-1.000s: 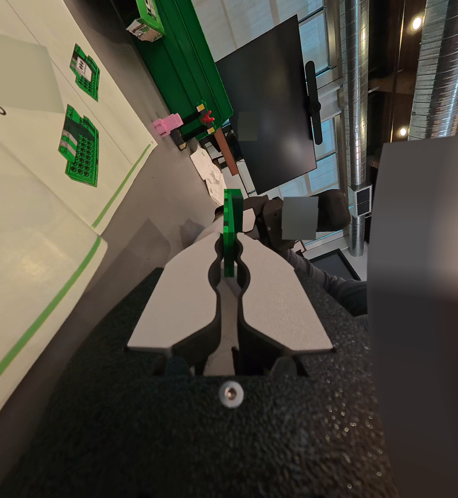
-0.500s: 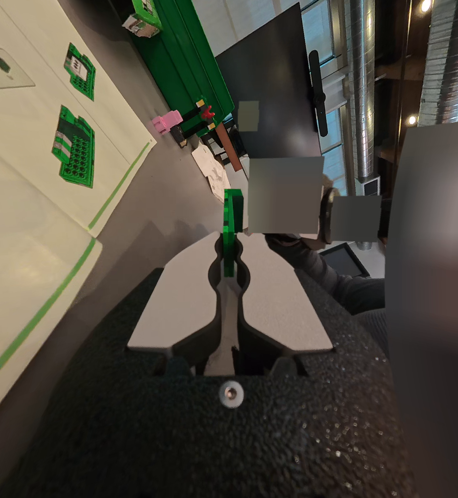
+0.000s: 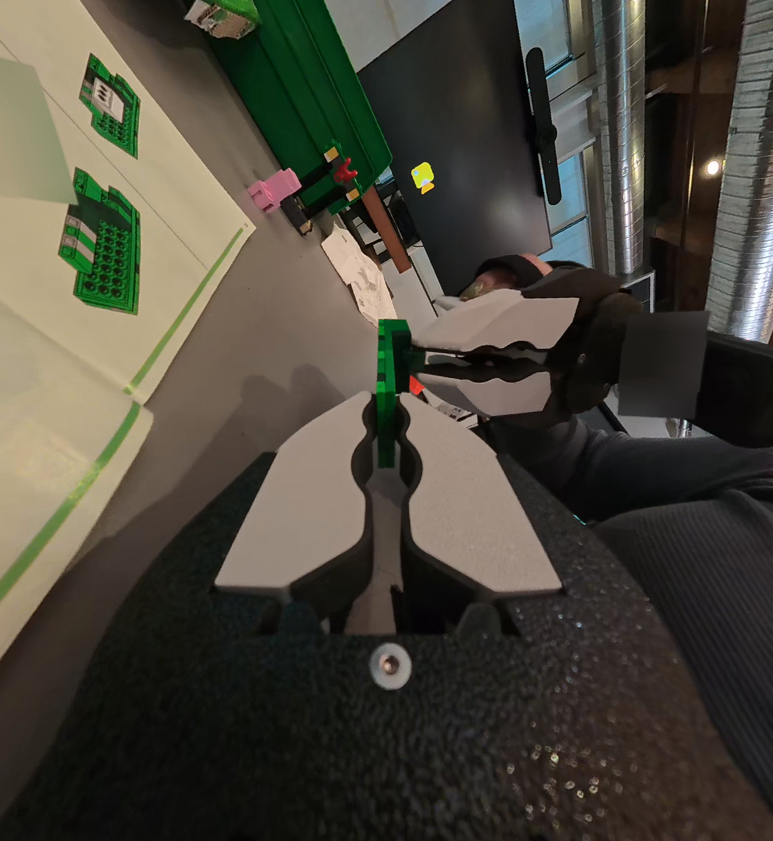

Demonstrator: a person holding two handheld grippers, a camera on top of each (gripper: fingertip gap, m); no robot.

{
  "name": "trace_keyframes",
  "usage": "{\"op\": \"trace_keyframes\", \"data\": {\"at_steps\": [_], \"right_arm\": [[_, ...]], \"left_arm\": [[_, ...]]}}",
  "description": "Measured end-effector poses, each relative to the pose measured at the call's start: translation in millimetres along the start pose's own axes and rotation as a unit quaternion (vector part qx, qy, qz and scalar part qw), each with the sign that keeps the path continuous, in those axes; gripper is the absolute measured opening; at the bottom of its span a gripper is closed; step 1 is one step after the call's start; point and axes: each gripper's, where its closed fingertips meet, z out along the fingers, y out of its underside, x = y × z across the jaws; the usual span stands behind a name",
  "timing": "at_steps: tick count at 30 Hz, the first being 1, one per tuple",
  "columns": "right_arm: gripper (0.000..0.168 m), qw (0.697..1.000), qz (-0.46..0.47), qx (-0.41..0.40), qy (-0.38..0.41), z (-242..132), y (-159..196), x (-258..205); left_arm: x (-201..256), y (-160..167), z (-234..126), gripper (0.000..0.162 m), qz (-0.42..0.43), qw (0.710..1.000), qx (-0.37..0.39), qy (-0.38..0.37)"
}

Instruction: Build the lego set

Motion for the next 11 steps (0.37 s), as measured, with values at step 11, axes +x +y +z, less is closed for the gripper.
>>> {"op": "trace_keyframes", "data": {"at_steps": [11], "right_arm": [[0.008,0.999,-0.004,-0.039,-0.032,1.9,9.5,-1.5]], "left_arm": [[-1.9,3.7,1.9,0.006,-0.002,1.000,-0.014,-0.006]]}}
